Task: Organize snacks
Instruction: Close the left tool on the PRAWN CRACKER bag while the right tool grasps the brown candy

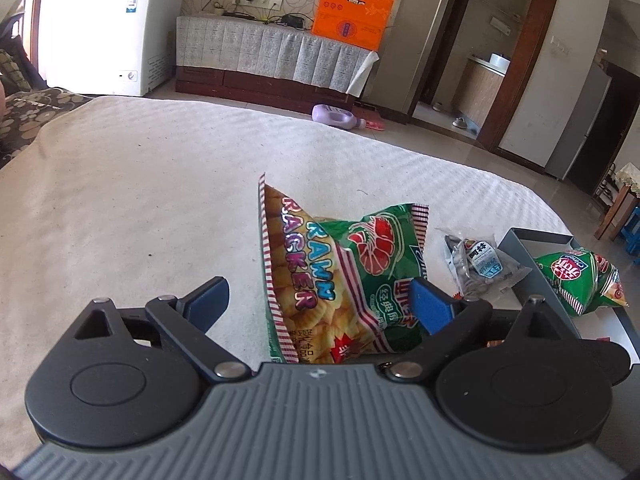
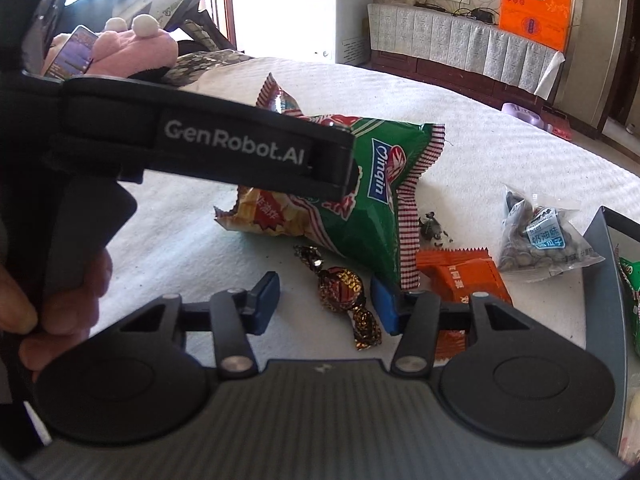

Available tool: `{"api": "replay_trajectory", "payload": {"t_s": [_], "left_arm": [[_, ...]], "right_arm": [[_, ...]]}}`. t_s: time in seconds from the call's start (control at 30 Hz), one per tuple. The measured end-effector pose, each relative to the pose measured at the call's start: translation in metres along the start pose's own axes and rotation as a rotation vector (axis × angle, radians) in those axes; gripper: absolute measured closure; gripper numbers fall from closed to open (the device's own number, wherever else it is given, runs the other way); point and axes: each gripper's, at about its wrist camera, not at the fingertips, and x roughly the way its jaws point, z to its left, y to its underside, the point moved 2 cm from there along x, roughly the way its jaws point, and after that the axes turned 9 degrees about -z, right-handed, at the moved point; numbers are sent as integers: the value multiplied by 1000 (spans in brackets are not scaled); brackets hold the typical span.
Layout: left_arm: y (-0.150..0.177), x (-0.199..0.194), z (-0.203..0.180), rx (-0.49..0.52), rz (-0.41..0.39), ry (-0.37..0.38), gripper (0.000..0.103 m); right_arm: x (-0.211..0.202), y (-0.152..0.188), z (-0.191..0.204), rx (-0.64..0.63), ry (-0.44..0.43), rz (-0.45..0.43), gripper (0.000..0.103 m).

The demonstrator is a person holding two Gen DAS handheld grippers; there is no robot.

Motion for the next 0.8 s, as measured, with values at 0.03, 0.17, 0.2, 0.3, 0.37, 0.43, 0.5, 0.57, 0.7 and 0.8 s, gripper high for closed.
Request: {"api": "replay_trajectory", "payload": {"t_s": [0.03,0.17,0.2,0.3,0.37,0.43,0.5,0.57,0.7,0.8], "left_arm": [[0,2,0,2,-1,1,4],[1,12,2,-21,5,16,4],[1,14,2,-32,9,20,4],[5,19,7,-69,26,24,4],[7,24,12,-98,34,34,4],[6,23,12,-100,31,49,13],[3,18,6,-96,22,92,30],[3,15,-2,-46,11,85,35],[-1,6,-5,-57,-11,75,37],[-10,-9,-7,-51,-63,57,37]], "right_arm": [[0,0,0,1,-1,-1,50],[1,0,0,-1,-7,-2,56],[0,0,-1,0,-8,-2,59],[1,-1,-2,-1,-4,-1,63],[1,-2,-1,-1,7,0,68],[-1,-2,-1,-5,12,1,76],[-3,-2,0,-15,16,4,76],[-5,-2,1,-23,17,9,77],[-11,-2,2,-18,18,11,77],[-18,-2,2,-14,25,6,77]]}}
